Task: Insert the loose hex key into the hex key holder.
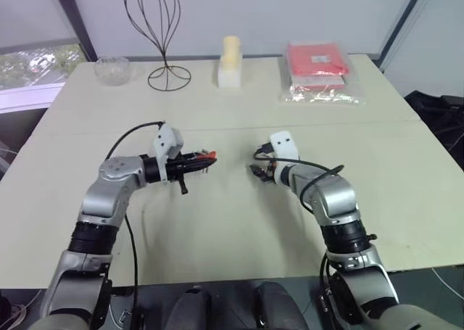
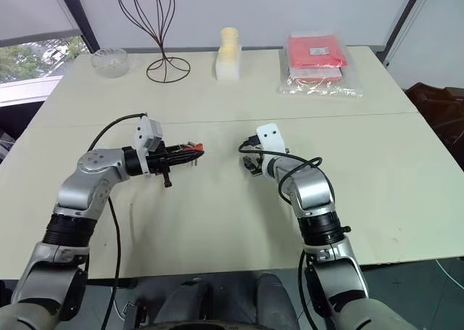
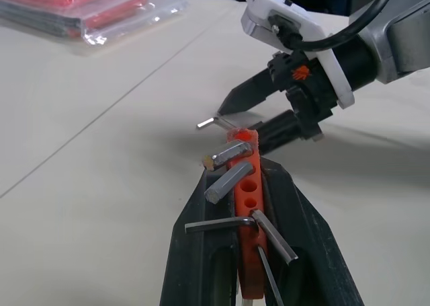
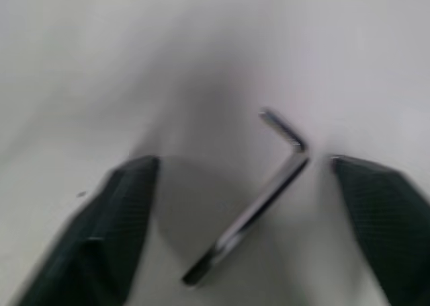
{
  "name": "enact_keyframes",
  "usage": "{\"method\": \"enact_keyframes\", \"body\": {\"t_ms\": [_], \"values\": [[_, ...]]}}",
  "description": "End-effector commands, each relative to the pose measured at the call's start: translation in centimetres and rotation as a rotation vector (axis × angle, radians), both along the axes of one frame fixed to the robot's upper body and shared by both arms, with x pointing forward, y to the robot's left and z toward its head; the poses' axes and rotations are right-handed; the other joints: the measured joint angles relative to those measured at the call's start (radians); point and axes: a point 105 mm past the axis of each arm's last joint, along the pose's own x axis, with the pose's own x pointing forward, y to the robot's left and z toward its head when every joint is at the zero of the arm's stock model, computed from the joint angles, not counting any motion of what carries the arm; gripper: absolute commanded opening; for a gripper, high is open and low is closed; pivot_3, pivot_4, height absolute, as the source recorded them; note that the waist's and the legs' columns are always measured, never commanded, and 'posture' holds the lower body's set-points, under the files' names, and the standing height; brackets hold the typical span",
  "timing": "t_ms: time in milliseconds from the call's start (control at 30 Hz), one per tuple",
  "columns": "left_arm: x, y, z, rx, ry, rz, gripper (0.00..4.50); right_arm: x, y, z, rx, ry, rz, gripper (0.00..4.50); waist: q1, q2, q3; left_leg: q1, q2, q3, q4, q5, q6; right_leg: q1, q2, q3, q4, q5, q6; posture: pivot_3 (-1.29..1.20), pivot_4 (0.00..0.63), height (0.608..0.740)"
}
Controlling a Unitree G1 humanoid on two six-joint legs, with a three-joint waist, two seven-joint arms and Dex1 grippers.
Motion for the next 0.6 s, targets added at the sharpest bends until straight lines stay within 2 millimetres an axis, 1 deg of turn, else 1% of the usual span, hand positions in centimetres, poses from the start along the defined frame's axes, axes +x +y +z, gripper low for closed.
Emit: {"method": "enact_keyframes", "body": {"t_ms": [33,167,200,267,367,433,467,500,567,600], "values": [[0.1,-0.4,1.0,-0.001,-0.061,-0.008,0.00,-0.5,0.2,-2.9,-0.023,0.095,-0.008,2.10,-0.001,0.000,0.000,0.000,0.000,0.000,0.000,0.000,0.000,0.000,0.000,0.000,0.000,0.000,0.000,0.00,0.150,0.740],[0.4,-0.5,1.3,-0.004,-0.078,0.001,0.00,-0.7,0.5,-4.4,-0.052,0.121,-0.009,0.14,-0.004,-0.001,-0.002,0.000,0.001,0.000,0.000,0.000,0.000,0.000,0.001,0.000,0.000,0.000,0.000,0.00,0.150,0.740],[0.4,-0.5,1.3,-0.004,-0.080,0.002,0.00,-0.8,0.5,-4.8,-0.055,0.129,-0.010,0.06,-0.004,-0.001,-0.003,0.000,0.001,0.000,0.000,0.000,0.000,0.000,0.001,0.000,0.000,0.000,0.000,0.00,0.150,0.740],[0.5,-0.5,1.3,-0.001,-0.082,0.002,0.00,-0.8,0.5,-4.9,-0.065,0.126,-0.003,0.06,-0.004,-0.003,-0.004,0.001,0.001,0.000,0.000,0.000,0.000,0.001,0.001,0.000,0.000,0.000,0.000,0.00,0.150,0.740],[0.5,-0.3,1.3,0.009,-0.083,0.001,0.00,-0.4,0.6,-4.2,-0.068,0.091,0.002,0.06,-0.003,-0.003,-0.004,0.004,0.001,0.000,0.000,0.000,0.001,0.004,0.001,0.000,-0.001,0.000,0.000,0.00,0.150,0.740],[0.5,-0.1,1.3,0.022,-0.080,-0.005,0.00,0.7,0.8,-2.3,-0.025,0.012,-0.005,0.06,-0.003,-0.003,-0.004,0.008,0.001,0.000,-0.002,-0.001,0.001,0.008,0.001,0.000,-0.002,0.000,0.000,0.00,0.150,0.740],[0.6,0.0,1.3,0.029,-0.078,-0.012,0.00,1.4,1.0,-0.9,0.020,-0.040,-0.011,0.06,-0.003,-0.003,-0.004,0.013,0.001,0.000,-0.004,-0.001,0.001,0.012,0.001,0.000,-0.003,0.000,0.000,0.00,0.150,0.740],[0.6,0.1,1.4,0.035,-0.073,-0.024,0.00,2.1,1.3,1.0,0.070,-0.116,-0.004,0.06,-0.004,-0.002,-0.004,0.017,0.001,0.001,-0.007,-0.001,0.001,0.015,0.001,0.000,-0.005,0.000,0.000,0.00,0.150,0.740],[0.8,0.3,1.7,0.043,-0.061,-0.050,0.00,3.3,2.1,5.2,0.167,-0.291,0.046,0.06,-0.003,0.000,-0.002,0.017,0.002,0.001,-0.008,-0.001,0.001,0.014,0.002,0.000,-0.005,0.000,0.000,0.00,0.150,0.740],[0.9,0.4,1.9,0.047,-0.048,-0.068,0.00,3.5,2.6,7.8,0.213,-0.396,0.099,0.06,-0.004,0.002,0.000,0.016,0.002,0.001,-0.008,-0.001,0.001,0.013,0.002,0.000,-0.005,0.000,0.000,0.00,0.150,0.740]]}}
